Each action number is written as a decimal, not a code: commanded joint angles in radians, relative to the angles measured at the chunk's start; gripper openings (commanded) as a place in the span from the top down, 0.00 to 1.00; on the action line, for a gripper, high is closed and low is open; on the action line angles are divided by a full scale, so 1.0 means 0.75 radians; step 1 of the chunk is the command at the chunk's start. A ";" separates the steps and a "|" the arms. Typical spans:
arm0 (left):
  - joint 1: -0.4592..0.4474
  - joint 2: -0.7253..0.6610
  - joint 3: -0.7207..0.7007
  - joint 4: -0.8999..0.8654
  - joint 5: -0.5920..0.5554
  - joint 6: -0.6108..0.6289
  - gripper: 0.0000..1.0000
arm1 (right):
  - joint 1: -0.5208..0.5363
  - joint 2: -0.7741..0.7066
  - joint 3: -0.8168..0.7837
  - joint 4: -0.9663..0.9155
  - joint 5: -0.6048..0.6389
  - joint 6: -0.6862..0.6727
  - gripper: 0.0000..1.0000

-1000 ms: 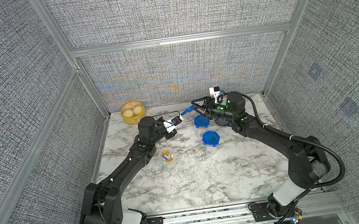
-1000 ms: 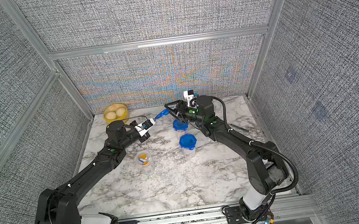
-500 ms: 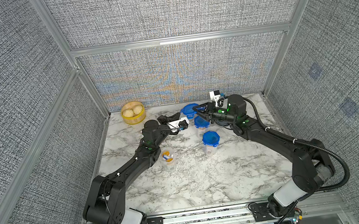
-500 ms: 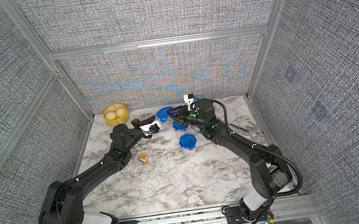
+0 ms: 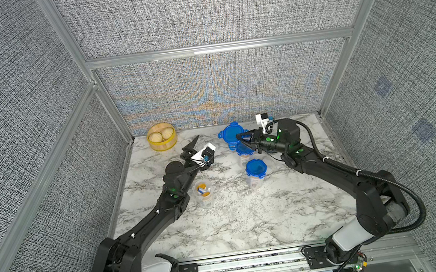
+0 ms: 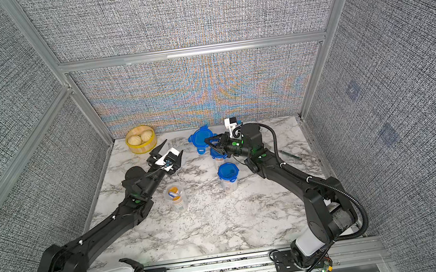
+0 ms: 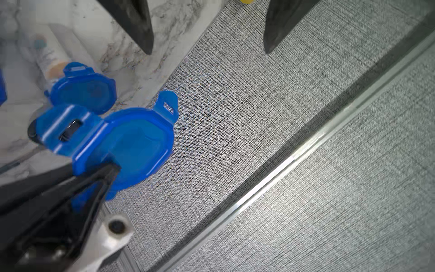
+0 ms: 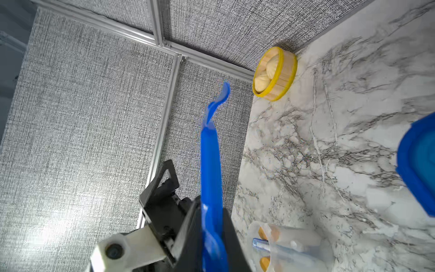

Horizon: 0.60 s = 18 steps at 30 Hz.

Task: Pack away toiletry kits
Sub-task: Pick up the lid from the center of the board.

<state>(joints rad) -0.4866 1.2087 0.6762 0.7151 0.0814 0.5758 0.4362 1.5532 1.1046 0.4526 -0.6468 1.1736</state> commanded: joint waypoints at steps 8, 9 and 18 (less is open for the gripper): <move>0.007 -0.422 0.103 -1.111 -0.326 -0.941 0.20 | 0.027 0.112 0.044 -0.040 -0.352 -0.195 1.00; 0.010 -0.439 0.117 -1.205 -0.358 -1.015 0.20 | 0.042 0.117 0.032 -0.022 -0.353 -0.185 0.99; 0.042 -0.582 0.196 -1.613 -0.441 -1.289 0.16 | 0.246 0.037 -0.241 0.158 -0.031 0.064 1.00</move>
<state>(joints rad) -0.4633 0.7876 0.8108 -0.3843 -0.2256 -0.2974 0.5911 1.6047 0.9905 0.4622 -0.7971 1.1152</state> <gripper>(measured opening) 0.833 0.100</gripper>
